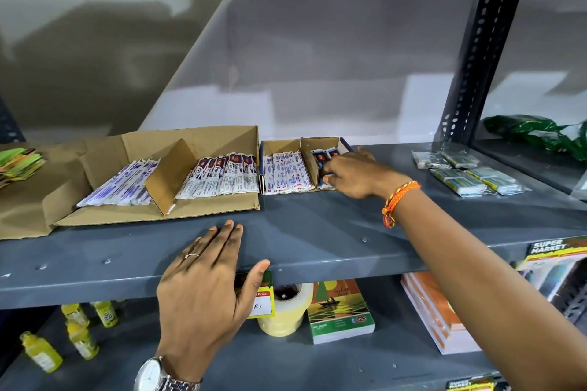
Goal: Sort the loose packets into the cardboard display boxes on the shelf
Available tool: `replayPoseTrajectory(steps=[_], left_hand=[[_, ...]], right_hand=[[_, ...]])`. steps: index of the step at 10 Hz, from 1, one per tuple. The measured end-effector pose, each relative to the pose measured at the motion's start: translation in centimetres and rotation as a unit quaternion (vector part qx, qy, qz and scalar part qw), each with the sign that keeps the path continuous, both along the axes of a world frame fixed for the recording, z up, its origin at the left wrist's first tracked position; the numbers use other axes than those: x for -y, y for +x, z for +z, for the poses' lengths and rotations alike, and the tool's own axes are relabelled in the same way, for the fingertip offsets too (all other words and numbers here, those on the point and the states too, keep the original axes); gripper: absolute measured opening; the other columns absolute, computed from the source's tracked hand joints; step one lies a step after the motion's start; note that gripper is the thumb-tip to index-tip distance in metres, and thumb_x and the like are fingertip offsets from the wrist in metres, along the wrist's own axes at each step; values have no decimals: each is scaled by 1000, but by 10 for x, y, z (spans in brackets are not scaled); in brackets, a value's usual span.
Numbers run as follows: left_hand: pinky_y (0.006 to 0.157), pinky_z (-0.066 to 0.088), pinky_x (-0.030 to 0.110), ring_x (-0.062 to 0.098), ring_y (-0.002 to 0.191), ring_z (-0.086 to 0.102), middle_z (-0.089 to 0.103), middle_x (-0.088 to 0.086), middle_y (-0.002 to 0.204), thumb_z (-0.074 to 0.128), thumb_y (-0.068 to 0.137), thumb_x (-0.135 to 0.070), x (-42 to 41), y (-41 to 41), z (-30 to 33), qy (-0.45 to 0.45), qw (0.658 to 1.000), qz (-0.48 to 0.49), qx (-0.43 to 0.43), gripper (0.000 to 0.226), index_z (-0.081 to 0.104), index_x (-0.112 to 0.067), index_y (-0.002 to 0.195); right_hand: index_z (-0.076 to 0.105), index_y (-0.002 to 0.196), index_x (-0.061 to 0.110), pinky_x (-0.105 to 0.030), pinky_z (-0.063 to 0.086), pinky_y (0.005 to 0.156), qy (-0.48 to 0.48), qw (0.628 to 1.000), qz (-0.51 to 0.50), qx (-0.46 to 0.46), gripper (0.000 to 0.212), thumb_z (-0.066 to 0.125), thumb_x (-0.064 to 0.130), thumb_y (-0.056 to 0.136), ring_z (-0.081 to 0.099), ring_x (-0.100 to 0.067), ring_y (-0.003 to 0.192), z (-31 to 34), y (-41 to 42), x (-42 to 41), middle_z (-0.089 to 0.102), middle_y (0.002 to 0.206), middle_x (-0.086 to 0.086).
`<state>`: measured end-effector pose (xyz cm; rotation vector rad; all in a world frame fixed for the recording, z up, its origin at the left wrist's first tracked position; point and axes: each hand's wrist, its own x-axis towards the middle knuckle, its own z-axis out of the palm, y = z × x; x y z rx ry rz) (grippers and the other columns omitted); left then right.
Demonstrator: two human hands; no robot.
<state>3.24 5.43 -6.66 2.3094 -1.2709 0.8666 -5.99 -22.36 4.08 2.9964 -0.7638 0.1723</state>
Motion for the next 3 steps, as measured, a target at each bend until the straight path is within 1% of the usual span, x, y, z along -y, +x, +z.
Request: replayPoseTrajectory(steps=[1,2,3], left_hand=[[98,48,42,29,122,62,66,12,131,26,98,-62,0,0,1,5,1000,-1,0,74,65,-8,130],[98,48,43,29,123,62,66,12,132,27,98,-62,-1,-1,2,1,1000,-8,-8,74,65,-8,130],[99,48,42,28,124,62,66,11,132,27,98,-63,-1,0,0,1,1000,-4,-20,74,65,-8,130]], right_hand=[[65,103,11,-56,18,115,4,1000,3,-5,28,43,28,99,55,-28,114,0,0,0,61,95,-5],[61,122,17,-55,19,116,20,1000,9,16,30,45,28,99,51,-29,124,-2,-2,4,64,118,-5],[54,137,23,-49,27,114,65,994,15,92,40,47,28,98,47,-30,132,-2,-5,11,58,138,-4]])
